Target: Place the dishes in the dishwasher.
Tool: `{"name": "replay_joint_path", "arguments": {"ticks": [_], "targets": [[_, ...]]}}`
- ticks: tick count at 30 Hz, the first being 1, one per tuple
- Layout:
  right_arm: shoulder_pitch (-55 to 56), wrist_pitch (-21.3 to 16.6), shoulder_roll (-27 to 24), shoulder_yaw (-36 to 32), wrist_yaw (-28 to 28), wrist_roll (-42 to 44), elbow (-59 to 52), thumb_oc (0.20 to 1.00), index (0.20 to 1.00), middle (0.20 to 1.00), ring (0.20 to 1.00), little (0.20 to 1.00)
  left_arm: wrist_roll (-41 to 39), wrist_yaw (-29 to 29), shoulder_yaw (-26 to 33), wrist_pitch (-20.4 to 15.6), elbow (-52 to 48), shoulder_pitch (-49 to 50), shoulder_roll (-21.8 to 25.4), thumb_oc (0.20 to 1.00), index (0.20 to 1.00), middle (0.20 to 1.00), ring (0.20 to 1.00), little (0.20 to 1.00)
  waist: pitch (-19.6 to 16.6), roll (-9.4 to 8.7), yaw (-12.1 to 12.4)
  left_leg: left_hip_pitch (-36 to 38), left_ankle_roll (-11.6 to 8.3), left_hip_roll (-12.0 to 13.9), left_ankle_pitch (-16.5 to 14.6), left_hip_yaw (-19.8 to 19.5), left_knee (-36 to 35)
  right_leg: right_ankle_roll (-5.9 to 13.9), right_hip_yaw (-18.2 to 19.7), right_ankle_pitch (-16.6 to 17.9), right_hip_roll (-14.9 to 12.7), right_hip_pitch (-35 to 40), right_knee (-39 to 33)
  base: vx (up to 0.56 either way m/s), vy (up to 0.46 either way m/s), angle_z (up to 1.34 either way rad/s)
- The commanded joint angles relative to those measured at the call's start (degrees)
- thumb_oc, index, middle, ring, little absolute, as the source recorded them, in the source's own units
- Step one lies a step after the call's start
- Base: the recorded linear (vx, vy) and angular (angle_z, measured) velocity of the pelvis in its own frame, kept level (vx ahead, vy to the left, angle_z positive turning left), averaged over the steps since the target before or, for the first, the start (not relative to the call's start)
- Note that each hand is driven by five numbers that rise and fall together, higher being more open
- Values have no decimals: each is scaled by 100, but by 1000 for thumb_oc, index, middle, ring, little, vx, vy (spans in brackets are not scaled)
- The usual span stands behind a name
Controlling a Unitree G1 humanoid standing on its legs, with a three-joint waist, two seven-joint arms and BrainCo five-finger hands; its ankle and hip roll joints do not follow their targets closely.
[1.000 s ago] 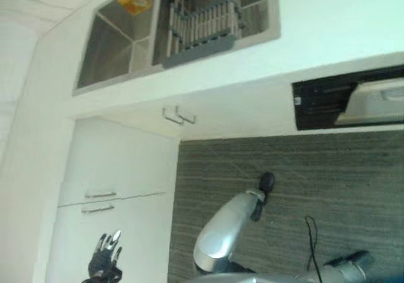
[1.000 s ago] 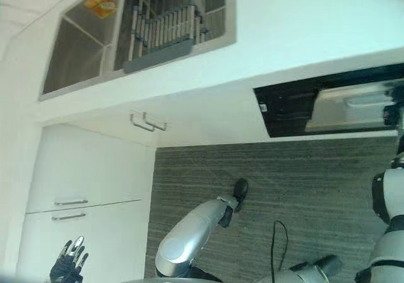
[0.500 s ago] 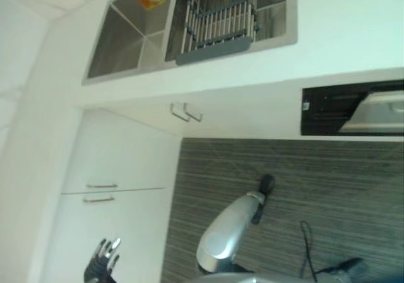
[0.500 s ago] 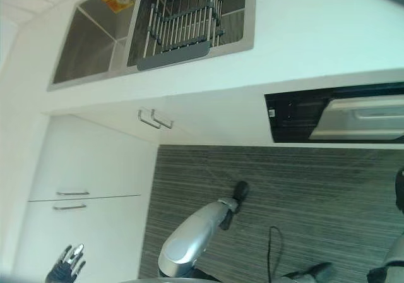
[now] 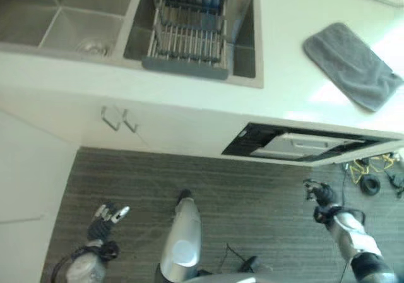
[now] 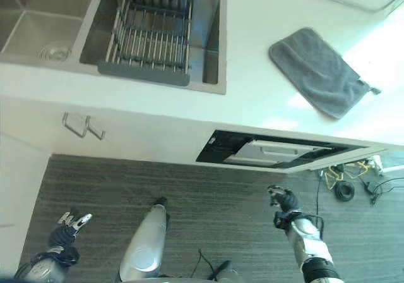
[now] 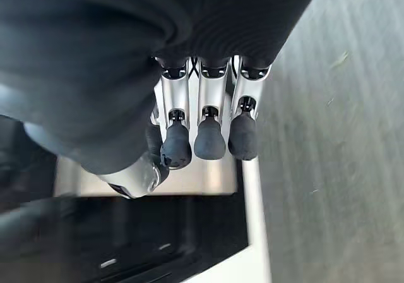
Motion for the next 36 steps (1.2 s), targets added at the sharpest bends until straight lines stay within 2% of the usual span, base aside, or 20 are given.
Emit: {"name": "replay_joint_path", "arguments": {"ticks": [1, 2, 3, 5, 6, 8, 10, 11, 12, 13, 14, 15, 16, 17, 19, 21, 23, 28, 36], "targets": [[-324, -588, -586, -127, 24, -318, 334, 200, 200, 200, 200, 200, -168, 120, -424, 5, -150, 143, 145, 1000, 1000, 1000, 1000, 1000, -258, 326, -191, 760, -266, 183, 651, -78, -1678, 335, 629, -445, 913, 18, -578, 124, -45, 60], [-306, -592, -552, -103, 51, -323, 377, 200, 200, 200, 200, 200, -203, 114, -447, 45, -128, 103, 129, 1000, 1000, 1000, 1000, 1000, -291, 324, -242, 782, -255, 174, 678, -87, -1748, 327, 681, -465, 971, -36, -642, 202, -122, 71], [-217, -613, -400, -37, 212, -104, 698, 200, 200, 200, 200, 200, -207, 93, -563, 140, 93, -112, 34, 1000, 1000, 1000, 1000, 1000, -439, 372, -507, 1081, -228, 157, 726, -161, -2098, 265, 1034, -581, 1302, -301, -925, 295, -152, 75], [-55, -677, -160, -67, 306, 29, 1154, 200, 200, 200, 200, 200, -219, -234, -675, 355, 439, -332, -104, 1000, 1000, 1000, 1000, 1000, -599, 458, -873, 1472, -142, 66, 654, -308, -2299, 206, 1713, -587, 1672, -572, -1046, 368, -174, 74], [-25, -706, -113, -47, 370, -5, 1347, 200, 200, 200, 200, 200, -200, -335, -681, 432, 583, -431, -154, 1000, 1000, 1000, 1000, 1000, -651, 506, -979, 1595, -114, 32, 600, -360, -2312, 170, 1858, -621, 1789, -676, -992, 211, -121, 128], [-10, -801, -10, 93, 480, -128, 1698, 200, 200, 200, 200, 200, -54, -461, -707, 600, 958, -467, -231, 1000, 1000, 1000, 1000, 1000, -736, 575, -1038, 1808, -100, -16, 533, -457, -2351, 49, 1890, -747, 1947, -623, -920, 129, -135, 161], [121, -805, 203, 344, 573, -403, 2099, 379, 379, 379, 379, 379, 26, -438, -653, 707, 1656, -444, -371, 1000, 1000, 1000, 1000, 1000, -960, 708, -1117, 2141, -168, 30, 672, -396, -2734, -166, 1880, -1014, 2157, -287, -979, 93, -150, 75], [183, -872, 286, 347, 676, -492, 2374, 442, 442, 442, 442, 442, 66, -409, -648, 773, 1894, -498, -399, 1000, 1000, 1000, 1000, 1000, -1036, 734, -1159, 2187, -211, 39, 691, -335, -2742, -211, 1874, -1044, 2165, -194, -1058, 32, -63, 62], [220, -898, 341, 359, 706, -612, 2564, 545, 545, 545, 545, 545, 104, -355, -640, 891, 2051, -554, -427, 1000, 1000, 1000, 1000, 1000, -1079, 753, -1182, 2214, -238, 31, 681, -313, -2727, -239, 1852, -1065, 2151, -99, -1149, 1, -14, 76], [223, -908, 414, 400, 631, -808, 2824, 1000, 1000, 1000, 1000, 1000, 138, -513, -647, 1206, 2356, -620, -509, 1000, 1000, 1000, 1000, 1000, -1122, 779, -1225, 2207, -299, 43, 628, -218, -2571, -284, 1782, -1076, 2108, 13, -1252, -21, 6, 87], [232, -818, 464, 407, 617, -995, 2994, 1000, 1000, 1000, 1000, 1000, 57, -848, -671, 1513, 2631, -673, -592, 1000, 1000, 1000, 1000, 1000, -1140, 799, -1268, 2152, -352, 50, 590, -125, -2386, -310, 1723, -1062, 2073, 86, -1311, -85, 37, 73], [243, -640, 529, 375, 572, -1208, 3230, 1000, 1000, 1000, 1000, 1000, -6, -1373, -786, 1603, 2942, -773, -712, 1000, 1000, 1000, 1000, 1000, -1125, 799, -1366, 2036, -415, 74, 484, 209, -1935, -329, 1591, -1021, 1983, 175, -1379, -139, 65, 52], [258, -529, 560, 314, 560, -1251, 3392, 1000, 1000, 1000, 1000, 1000, 251, -1351, -971, 1474, 3024, -911, -795, 1000, 1000, 1000, 1000, 1000, -1114, 783, -1457, 1990, -451, 107, 390, 440, -1674, -339, 1503, -984, 1926, 265, -1455, -225, 141, 64], [237, -327, 586, 333, 539, -1200, 3508, 1000, 1000, 1000, 1000, 1000, 148, -1257, -1131, 1572, 3053, -1094, -896, 1000, 1000, 1000, 1000, 1000, -1176, 815, -1555, 2141, -452, 152, 383, 630, -1855, -296, 1331, -946, 1888, 326, -1529, -183, 180, 69], [210, -206, 593, 335, 622, -1157, 3623, 1000, 1000, 1000, 1000, 1000, -81, -1117, -1071, 1690, 3085, -1176, -1020, 1000, 1000, 1000, 1000, 1000, -1318, 925, -1623, 2512, -446, 190, 542, 703, -2539, -254, 1246, -945, 1917, 391, -1627, -86, 174, 68], [204, -129, 645, 319, 579, -1030, 3670, 1000, 1000, 1000, 1000, 1000, -169, -1006, -1051, 1677, 3147, -1192, -1084, 1000, 1000, 1000, 1000, 1000, -1420, 965, -1652, 2666, -456, 194, 631, 720, -2820, -225, 1276, -911, 1956, 421, -1691, -16, 114, 20], [244, -15, 709, 254, 782, -1038, 3797, 1000, 1000, 1000, 1000, 1000, -411, -993, -922, 1644, 3273, -1203, -1130, 1000, 1000, 1000, 1000, 1000, -1548, 981, -1719, 2726, -432, 171, 560, 725, -2849, -229, 1350, -938, 2004, 456, -1691, -2, 123, 13], [299, 91, 818, 264, 930, -1127, 3924, 1000, 1000, 1000, 1000, 1000, -421, -1069, -808, 1485, 3437, -1213, -1167, 1000, 1000, 1000, 1000, 1000, -1672, 929, -1789, 2847, -401, 162, 469, 763, -2849, -216, 1424, -943, 2020, 543, -1691, 33, 45, -3], [134, 175, 842, 353, 940, -1005, 3880, 1000, 1000, 1000, 1000, 1000, -406, -1328, -863, 1366, 3437, -1243, -1133, 1000, 1000, 1000, 1000, 1000, -1793, 903, -1770, 2935, -339, 151, 390, 813, -2849, -184, 1479, -957, 1996, 599, -1691, 32, 7, -1]]}}
